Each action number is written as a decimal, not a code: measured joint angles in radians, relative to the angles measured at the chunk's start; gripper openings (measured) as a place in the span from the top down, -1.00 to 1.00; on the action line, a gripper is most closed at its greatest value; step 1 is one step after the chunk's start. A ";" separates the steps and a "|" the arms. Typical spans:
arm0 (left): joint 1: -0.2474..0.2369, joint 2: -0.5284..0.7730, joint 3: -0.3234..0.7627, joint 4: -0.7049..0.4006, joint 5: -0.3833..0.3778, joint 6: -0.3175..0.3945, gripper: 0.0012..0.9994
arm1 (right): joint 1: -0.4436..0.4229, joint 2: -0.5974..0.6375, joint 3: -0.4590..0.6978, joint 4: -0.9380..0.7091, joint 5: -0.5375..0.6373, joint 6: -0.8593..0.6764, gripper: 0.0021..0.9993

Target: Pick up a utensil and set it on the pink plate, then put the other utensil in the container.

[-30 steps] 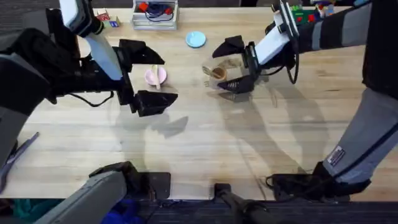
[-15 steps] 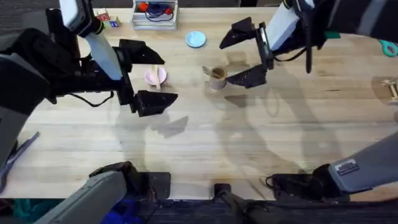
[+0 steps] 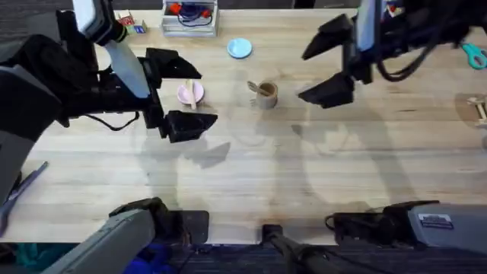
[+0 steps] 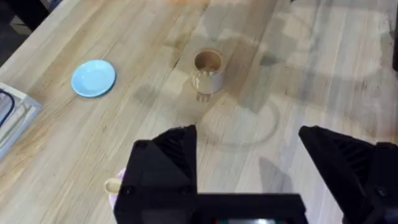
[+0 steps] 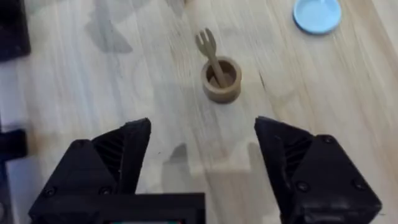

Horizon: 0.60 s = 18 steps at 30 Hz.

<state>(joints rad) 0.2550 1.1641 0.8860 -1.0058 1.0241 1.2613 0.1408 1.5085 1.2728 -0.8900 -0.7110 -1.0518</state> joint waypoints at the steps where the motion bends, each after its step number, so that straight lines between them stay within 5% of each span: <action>1: 0.000 0.000 0.000 0.000 0.000 0.000 -0.99 | -0.009 -0.023 0.000 -0.016 0.014 0.033 -0.99; 18: 0.000 0.000 0.000 0.000 0.000 0.000 -0.99 | -0.063 -0.346 -0.130 -0.156 0.068 0.216 -0.99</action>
<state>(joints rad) 0.2550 1.1641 0.8860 -1.0058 1.0241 1.2613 0.0776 1.1622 1.1431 -1.0460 -0.6430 -0.8362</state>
